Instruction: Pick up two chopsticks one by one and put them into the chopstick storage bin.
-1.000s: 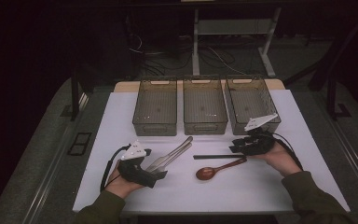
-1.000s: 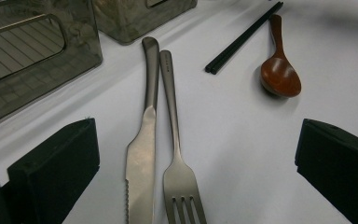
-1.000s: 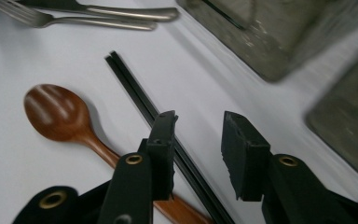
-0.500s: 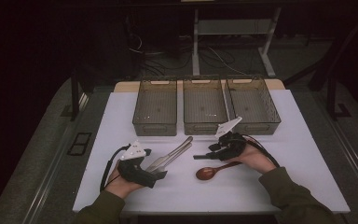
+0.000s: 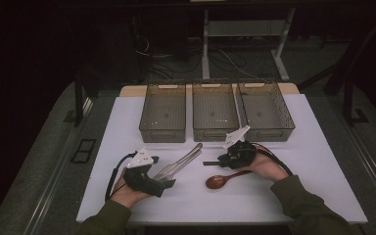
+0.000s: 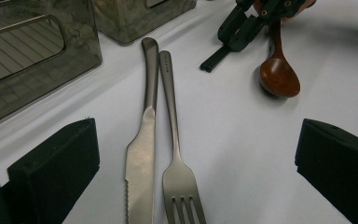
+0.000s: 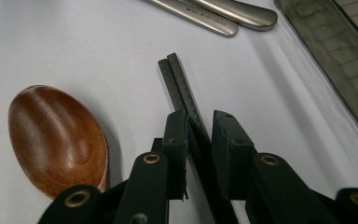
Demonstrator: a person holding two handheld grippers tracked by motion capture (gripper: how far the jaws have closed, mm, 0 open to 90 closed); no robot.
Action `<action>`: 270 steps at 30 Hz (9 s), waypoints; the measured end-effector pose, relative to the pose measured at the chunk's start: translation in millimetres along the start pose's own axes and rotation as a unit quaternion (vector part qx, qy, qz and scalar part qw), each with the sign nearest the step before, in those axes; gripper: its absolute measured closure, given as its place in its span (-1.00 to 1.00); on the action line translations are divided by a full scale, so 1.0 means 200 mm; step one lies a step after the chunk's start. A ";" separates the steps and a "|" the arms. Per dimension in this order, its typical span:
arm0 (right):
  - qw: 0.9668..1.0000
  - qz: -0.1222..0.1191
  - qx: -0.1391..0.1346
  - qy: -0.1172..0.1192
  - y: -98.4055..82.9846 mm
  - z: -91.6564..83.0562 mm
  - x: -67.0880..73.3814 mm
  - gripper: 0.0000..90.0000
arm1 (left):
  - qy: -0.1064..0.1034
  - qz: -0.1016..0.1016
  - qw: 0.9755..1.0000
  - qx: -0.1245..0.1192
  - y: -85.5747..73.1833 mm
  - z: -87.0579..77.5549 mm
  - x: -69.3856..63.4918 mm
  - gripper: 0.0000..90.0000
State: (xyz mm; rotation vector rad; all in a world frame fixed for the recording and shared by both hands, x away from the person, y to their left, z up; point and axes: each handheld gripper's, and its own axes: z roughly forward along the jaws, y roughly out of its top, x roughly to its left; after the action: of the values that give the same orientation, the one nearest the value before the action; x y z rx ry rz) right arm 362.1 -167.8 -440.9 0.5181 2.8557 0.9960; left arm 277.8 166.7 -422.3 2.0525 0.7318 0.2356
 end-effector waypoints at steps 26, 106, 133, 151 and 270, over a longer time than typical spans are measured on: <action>0.997 0.051 -0.011 -0.051 -0.07 -0.06 -0.15 0.70 | 0.000 0.001 1.000 0.001 0.00 0.00 0.00 -1.00; 0.990 0.120 -0.008 -0.067 -0.38 -0.39 -0.16 0.86 | -0.001 0.001 1.000 -0.003 0.00 0.00 -0.01 -1.00; 0.996 0.076 0.003 -0.052 -0.37 -0.29 -0.17 0.92 | -0.002 0.005 1.000 -0.004 0.00 -0.01 -0.01 -1.00; 0.995 0.079 -0.036 -0.042 -0.39 -0.43 -0.14 0.92 | 0.002 0.010 1.000 -0.005 -0.01 -0.02 0.00 -1.00; 0.982 0.148 -0.076 -0.086 0.81 0.09 -0.25 0.92 | -0.024 0.013 0.999 -0.025 0.00 -0.01 -0.01 -1.00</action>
State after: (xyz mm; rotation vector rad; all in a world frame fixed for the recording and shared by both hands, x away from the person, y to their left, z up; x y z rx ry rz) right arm 459.2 -55.4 -357.8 0.9811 2.5728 1.1371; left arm 274.8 167.8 -421.0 2.0139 0.6641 0.2177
